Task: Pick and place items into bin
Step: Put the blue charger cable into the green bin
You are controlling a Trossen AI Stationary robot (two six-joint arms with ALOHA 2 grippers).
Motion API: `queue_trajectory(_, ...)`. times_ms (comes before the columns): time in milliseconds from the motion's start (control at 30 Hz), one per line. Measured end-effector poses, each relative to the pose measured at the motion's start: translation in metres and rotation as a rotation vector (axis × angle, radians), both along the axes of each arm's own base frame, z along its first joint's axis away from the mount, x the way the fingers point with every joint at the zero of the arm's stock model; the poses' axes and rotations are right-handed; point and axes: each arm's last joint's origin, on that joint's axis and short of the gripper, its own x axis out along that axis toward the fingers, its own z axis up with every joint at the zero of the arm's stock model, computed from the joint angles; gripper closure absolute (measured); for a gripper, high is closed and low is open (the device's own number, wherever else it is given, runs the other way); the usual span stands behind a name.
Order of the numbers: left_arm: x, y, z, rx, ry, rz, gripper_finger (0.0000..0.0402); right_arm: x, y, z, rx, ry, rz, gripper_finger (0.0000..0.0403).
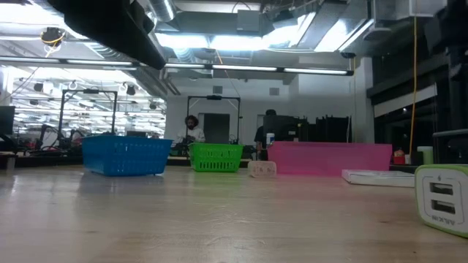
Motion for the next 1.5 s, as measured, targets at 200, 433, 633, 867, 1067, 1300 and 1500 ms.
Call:
queue_trajectory(200,0.001,-0.001,-0.002,-0.001,0.01,-0.005,0.04,-0.002,0.0,-0.015,0.021,-0.023,0.01,0.0235)
queue_trajectory(433,0.001,-0.001,-0.002,-0.008,0.008,-0.001,0.04,-0.007,-0.003,-0.034,-0.001,0.03,-0.012,0.0214)
queue_trajectory(633,0.001,-0.001,-0.002,-0.007,0.007,0.001,0.04,-0.003,0.001,-0.05,-0.022,0.076,-0.006,0.0214)
queue_trajectory(867,0.001,-0.001,-0.002,-0.006,0.007,0.001,0.04,0.0,0.004,-0.068,-0.083,0.143,-0.013,0.0215)
queue_trajectory(1067,0.001,-0.001,-0.002,-0.006,0.007,0.001,0.04,0.002,0.005,-0.071,-0.079,0.147,-0.012,0.027)
queue_trajectory(1300,0.001,-0.001,-0.002,-0.006,0.007,0.002,0.04,0.0,0.004,-0.063,-0.053,0.116,-0.011,0.0383)
queue_trajectory(1500,0.001,-0.001,-0.002,-0.004,0.007,-0.001,0.04,-0.002,0.001,-0.058,-0.049,0.103,0.008,0.039)
